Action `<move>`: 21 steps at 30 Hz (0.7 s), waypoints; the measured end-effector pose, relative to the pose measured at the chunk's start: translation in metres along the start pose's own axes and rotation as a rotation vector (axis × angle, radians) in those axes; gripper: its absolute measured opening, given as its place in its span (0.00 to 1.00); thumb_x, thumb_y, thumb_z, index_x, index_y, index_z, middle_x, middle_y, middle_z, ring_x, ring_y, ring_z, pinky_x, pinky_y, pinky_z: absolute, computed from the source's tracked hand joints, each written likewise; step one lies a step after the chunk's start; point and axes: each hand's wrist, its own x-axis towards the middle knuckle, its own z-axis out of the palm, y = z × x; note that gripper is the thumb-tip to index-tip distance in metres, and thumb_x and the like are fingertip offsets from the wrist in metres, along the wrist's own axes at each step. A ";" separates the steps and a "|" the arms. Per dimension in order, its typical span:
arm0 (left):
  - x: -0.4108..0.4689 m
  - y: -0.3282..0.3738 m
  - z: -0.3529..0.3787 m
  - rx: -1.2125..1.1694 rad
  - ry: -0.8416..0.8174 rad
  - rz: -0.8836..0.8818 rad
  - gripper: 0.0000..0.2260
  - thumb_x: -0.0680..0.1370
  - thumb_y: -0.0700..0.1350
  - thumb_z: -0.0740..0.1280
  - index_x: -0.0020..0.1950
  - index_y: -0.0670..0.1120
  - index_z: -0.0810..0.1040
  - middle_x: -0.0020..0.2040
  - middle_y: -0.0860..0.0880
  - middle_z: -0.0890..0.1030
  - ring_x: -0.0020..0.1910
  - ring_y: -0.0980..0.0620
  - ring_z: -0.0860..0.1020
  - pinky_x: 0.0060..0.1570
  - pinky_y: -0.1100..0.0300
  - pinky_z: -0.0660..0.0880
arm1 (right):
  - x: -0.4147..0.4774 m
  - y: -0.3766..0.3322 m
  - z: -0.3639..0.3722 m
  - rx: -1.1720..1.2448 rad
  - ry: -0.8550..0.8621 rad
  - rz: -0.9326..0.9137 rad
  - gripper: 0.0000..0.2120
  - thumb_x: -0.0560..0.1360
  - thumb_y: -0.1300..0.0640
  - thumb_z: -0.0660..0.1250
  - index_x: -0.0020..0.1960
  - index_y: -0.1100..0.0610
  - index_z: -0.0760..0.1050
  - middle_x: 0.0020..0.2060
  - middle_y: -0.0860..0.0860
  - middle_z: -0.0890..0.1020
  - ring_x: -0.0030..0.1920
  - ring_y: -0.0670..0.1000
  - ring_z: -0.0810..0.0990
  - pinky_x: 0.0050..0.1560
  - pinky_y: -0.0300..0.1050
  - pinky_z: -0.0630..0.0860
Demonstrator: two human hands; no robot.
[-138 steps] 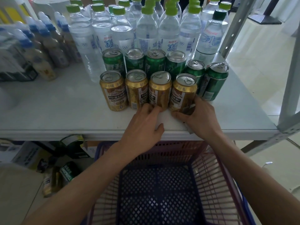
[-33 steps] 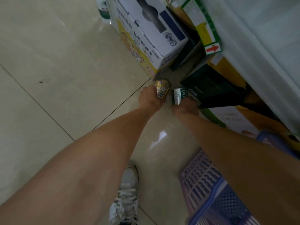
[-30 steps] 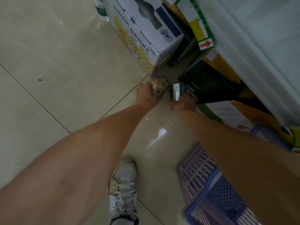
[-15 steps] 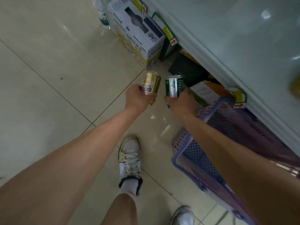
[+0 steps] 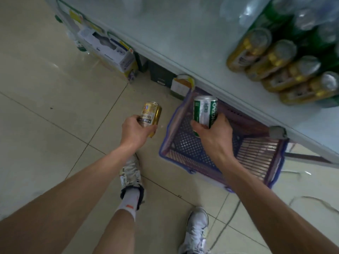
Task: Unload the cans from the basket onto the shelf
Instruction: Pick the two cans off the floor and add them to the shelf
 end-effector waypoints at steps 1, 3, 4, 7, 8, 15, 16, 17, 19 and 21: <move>-0.009 0.006 0.006 0.028 -0.017 0.021 0.12 0.67 0.51 0.79 0.46 0.50 0.80 0.39 0.51 0.81 0.34 0.56 0.77 0.28 0.67 0.66 | -0.006 0.006 -0.014 -0.004 0.018 0.009 0.28 0.72 0.43 0.75 0.63 0.58 0.71 0.55 0.53 0.77 0.51 0.54 0.79 0.49 0.53 0.79; -0.028 0.019 0.021 0.076 -0.047 0.071 0.11 0.67 0.49 0.79 0.41 0.53 0.78 0.35 0.52 0.79 0.32 0.54 0.76 0.27 0.65 0.66 | -0.015 0.019 -0.041 -0.002 0.059 0.032 0.28 0.72 0.42 0.75 0.62 0.58 0.71 0.55 0.53 0.77 0.51 0.55 0.79 0.49 0.54 0.78; -0.036 0.026 0.030 0.099 -0.056 0.093 0.11 0.67 0.49 0.79 0.40 0.52 0.78 0.34 0.52 0.79 0.31 0.54 0.76 0.26 0.64 0.65 | -0.020 0.027 -0.054 0.005 0.085 0.042 0.27 0.73 0.42 0.75 0.62 0.58 0.71 0.54 0.53 0.77 0.51 0.54 0.78 0.48 0.53 0.78; -0.057 0.042 0.054 0.161 -0.105 0.149 0.12 0.66 0.49 0.79 0.44 0.47 0.81 0.38 0.49 0.82 0.32 0.55 0.77 0.27 0.63 0.66 | -0.032 0.049 -0.091 0.033 0.162 0.078 0.26 0.72 0.41 0.75 0.61 0.56 0.72 0.53 0.52 0.77 0.51 0.53 0.77 0.50 0.50 0.77; -0.062 0.048 0.062 0.173 -0.131 0.166 0.14 0.66 0.49 0.79 0.47 0.45 0.82 0.42 0.48 0.83 0.35 0.54 0.79 0.29 0.63 0.67 | -0.035 0.057 -0.101 0.044 0.189 0.090 0.26 0.72 0.41 0.75 0.61 0.56 0.72 0.53 0.52 0.77 0.51 0.53 0.77 0.51 0.50 0.77; -0.101 0.088 0.110 0.186 -0.311 0.258 0.13 0.69 0.48 0.79 0.50 0.49 0.80 0.39 0.56 0.83 0.34 0.63 0.78 0.28 0.68 0.72 | -0.057 0.105 -0.162 0.093 0.326 0.169 0.25 0.73 0.40 0.74 0.60 0.55 0.73 0.51 0.51 0.77 0.51 0.53 0.79 0.53 0.54 0.81; -0.105 0.093 0.116 0.188 -0.335 0.262 0.14 0.69 0.48 0.78 0.51 0.48 0.81 0.41 0.55 0.83 0.35 0.63 0.78 0.29 0.67 0.73 | -0.059 0.111 -0.169 0.111 0.342 0.177 0.24 0.73 0.41 0.74 0.60 0.55 0.72 0.51 0.51 0.77 0.51 0.53 0.79 0.52 0.53 0.82; -0.110 0.098 0.122 0.197 -0.355 0.276 0.14 0.69 0.48 0.78 0.52 0.48 0.81 0.41 0.55 0.84 0.36 0.63 0.79 0.29 0.67 0.73 | -0.062 0.117 -0.175 0.123 0.358 0.184 0.23 0.74 0.41 0.74 0.59 0.55 0.72 0.51 0.51 0.77 0.51 0.53 0.79 0.52 0.54 0.82; -0.118 0.110 0.135 0.223 -0.385 0.322 0.16 0.69 0.49 0.78 0.53 0.48 0.81 0.44 0.52 0.84 0.39 0.59 0.81 0.32 0.64 0.75 | -0.068 0.129 -0.187 0.138 0.391 0.204 0.23 0.74 0.42 0.74 0.59 0.56 0.73 0.50 0.51 0.77 0.51 0.53 0.79 0.51 0.54 0.82; -0.126 0.123 0.147 0.245 -0.395 0.354 0.19 0.68 0.50 0.78 0.55 0.46 0.81 0.49 0.46 0.83 0.44 0.50 0.82 0.41 0.56 0.80 | -0.071 0.141 -0.196 0.154 0.410 0.224 0.24 0.74 0.43 0.74 0.60 0.57 0.73 0.51 0.52 0.77 0.52 0.53 0.79 0.51 0.54 0.82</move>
